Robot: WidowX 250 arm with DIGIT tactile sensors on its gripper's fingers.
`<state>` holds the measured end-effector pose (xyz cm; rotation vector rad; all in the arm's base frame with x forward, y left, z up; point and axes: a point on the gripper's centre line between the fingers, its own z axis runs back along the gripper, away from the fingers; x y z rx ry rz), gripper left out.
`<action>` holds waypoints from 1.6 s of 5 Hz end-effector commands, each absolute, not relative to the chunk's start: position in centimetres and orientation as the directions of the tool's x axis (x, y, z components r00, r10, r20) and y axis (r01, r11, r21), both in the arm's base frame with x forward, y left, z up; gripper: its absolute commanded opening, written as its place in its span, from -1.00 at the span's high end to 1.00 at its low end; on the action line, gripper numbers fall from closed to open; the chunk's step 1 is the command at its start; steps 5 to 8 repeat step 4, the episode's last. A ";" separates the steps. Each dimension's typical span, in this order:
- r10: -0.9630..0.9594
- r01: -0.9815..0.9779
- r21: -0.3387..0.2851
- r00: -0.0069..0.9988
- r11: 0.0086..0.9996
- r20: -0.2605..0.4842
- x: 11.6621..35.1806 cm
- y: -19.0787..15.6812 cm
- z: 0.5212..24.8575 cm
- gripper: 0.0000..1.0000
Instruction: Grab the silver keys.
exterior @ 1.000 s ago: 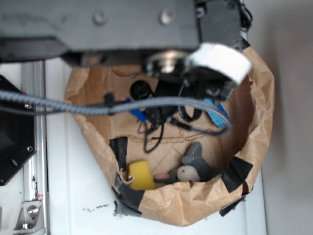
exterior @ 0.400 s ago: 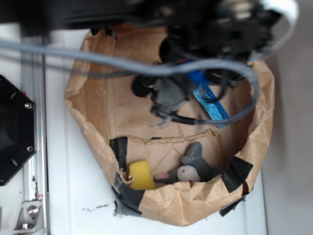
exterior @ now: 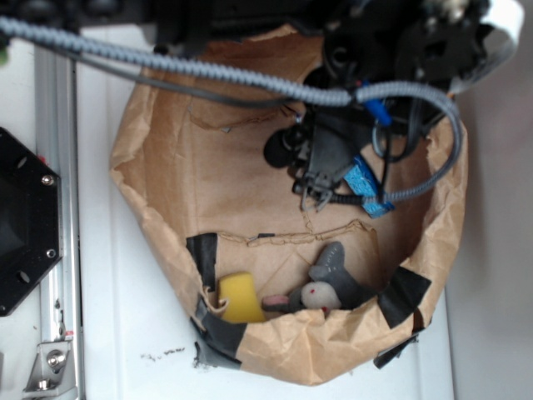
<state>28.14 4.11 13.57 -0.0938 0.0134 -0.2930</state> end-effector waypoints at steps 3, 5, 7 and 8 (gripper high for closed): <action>-0.269 0.270 0.022 0.945 0.963 0.184 25.9 4.9 18.1 1.00; -0.263 0.265 0.013 0.950 0.964 0.170 25.9 4.7 17.8 1.00; -0.263 0.265 0.013 0.950 0.964 0.170 25.9 4.7 17.8 1.00; -0.263 0.265 0.013 0.950 0.964 0.170 25.9 4.7 17.8 1.00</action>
